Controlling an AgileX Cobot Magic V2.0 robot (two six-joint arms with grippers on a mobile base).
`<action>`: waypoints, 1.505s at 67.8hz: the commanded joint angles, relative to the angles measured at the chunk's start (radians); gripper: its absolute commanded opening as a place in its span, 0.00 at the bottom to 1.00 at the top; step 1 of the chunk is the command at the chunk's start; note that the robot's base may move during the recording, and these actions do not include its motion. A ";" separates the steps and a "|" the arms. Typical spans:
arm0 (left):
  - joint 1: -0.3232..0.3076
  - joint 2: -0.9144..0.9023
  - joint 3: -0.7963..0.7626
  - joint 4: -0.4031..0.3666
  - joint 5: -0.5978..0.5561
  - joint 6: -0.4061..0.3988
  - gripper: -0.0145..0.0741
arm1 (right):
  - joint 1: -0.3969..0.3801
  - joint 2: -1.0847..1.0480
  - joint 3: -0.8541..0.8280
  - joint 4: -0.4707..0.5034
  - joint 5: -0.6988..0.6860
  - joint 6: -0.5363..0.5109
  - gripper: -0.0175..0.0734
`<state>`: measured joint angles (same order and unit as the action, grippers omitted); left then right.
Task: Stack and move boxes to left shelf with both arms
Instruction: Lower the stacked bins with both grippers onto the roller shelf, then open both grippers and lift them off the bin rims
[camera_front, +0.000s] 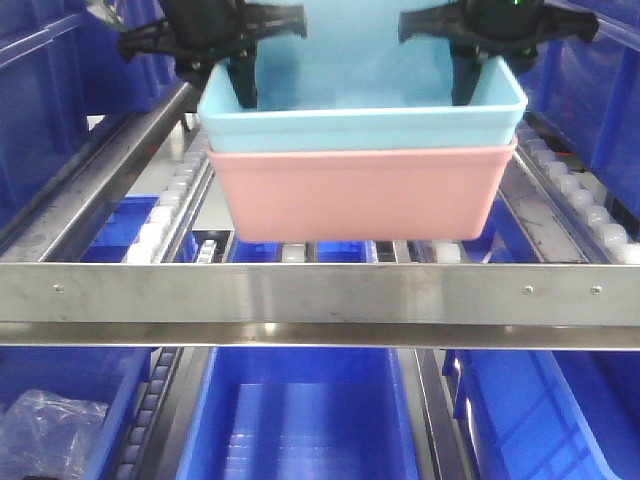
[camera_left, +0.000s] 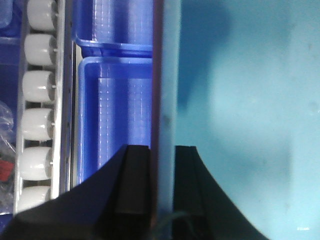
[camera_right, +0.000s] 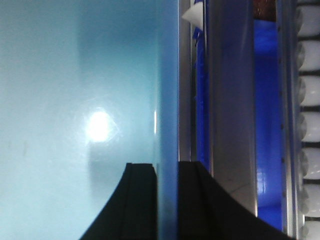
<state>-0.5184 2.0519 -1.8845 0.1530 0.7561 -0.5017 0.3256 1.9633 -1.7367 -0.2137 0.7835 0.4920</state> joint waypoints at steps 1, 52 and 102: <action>-0.001 -0.077 -0.045 0.000 -0.103 0.002 0.15 | -0.006 -0.069 -0.048 -0.040 -0.081 -0.018 0.25; 0.016 -0.118 -0.182 -0.004 0.070 0.002 0.61 | 0.012 -0.163 -0.129 -0.039 0.063 -0.018 0.72; -0.055 -0.249 -0.011 0.103 -0.036 0.089 0.16 | 0.024 -0.391 0.188 -0.046 -0.198 -0.032 0.25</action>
<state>-0.5517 1.9114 -1.9309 0.2332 0.8762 -0.4162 0.3508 1.6869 -1.5912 -0.2248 0.7223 0.4834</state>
